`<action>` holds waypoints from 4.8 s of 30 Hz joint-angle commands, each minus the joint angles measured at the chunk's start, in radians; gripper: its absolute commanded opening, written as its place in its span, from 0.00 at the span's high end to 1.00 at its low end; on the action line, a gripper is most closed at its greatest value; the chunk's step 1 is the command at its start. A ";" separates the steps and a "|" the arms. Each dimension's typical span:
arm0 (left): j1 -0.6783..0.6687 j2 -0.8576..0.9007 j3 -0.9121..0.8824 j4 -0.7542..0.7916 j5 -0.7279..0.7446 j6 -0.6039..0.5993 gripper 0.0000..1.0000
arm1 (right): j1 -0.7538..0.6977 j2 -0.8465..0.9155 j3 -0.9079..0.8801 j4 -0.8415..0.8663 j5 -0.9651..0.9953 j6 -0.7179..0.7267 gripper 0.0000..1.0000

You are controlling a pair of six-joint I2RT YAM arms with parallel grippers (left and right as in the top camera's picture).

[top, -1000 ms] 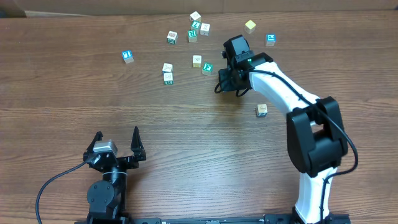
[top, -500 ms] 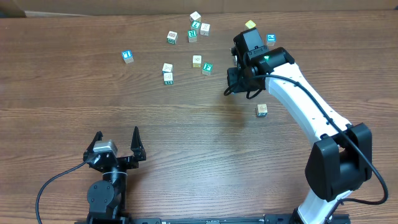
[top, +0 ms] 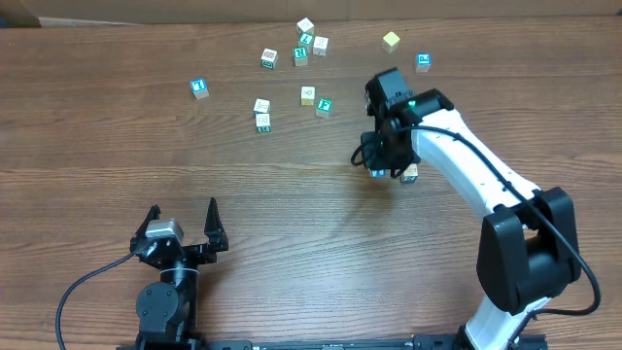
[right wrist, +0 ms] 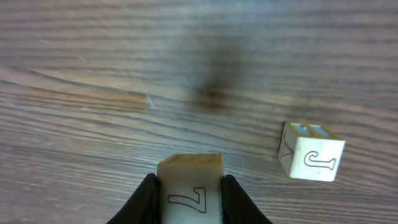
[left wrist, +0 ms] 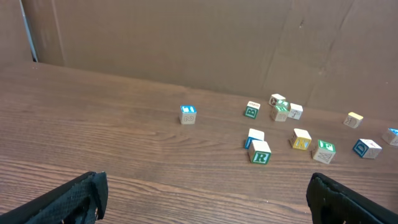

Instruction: Form a horizontal line

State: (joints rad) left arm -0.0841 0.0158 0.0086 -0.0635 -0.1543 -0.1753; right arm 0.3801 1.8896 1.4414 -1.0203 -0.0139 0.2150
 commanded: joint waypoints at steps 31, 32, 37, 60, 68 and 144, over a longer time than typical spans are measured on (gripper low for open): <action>0.005 -0.010 -0.003 0.000 -0.002 0.022 0.00 | -0.003 -0.026 -0.231 0.287 0.084 0.024 0.61; 0.005 -0.010 -0.003 0.000 -0.002 0.022 0.00 | -0.003 -0.027 -0.231 0.288 0.084 0.024 0.61; 0.005 -0.010 -0.003 0.000 -0.002 0.022 0.00 | -0.003 -0.027 -0.231 0.302 0.084 0.021 0.57; 0.005 -0.010 -0.003 0.000 -0.002 0.022 0.00 | -0.003 -0.026 -0.231 0.317 0.178 0.021 0.66; 0.005 -0.010 -0.003 0.000 -0.002 0.022 0.00 | -0.003 -0.027 -0.231 0.423 0.179 -0.011 0.52; 0.005 -0.010 -0.003 0.000 -0.002 0.022 0.00 | 0.006 -0.026 -0.244 0.352 0.020 -0.133 0.96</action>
State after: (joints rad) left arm -0.0841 0.0158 0.0090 -0.0635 -0.1543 -0.1753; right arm 0.3813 1.8874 1.2072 -0.6716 0.0040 0.0750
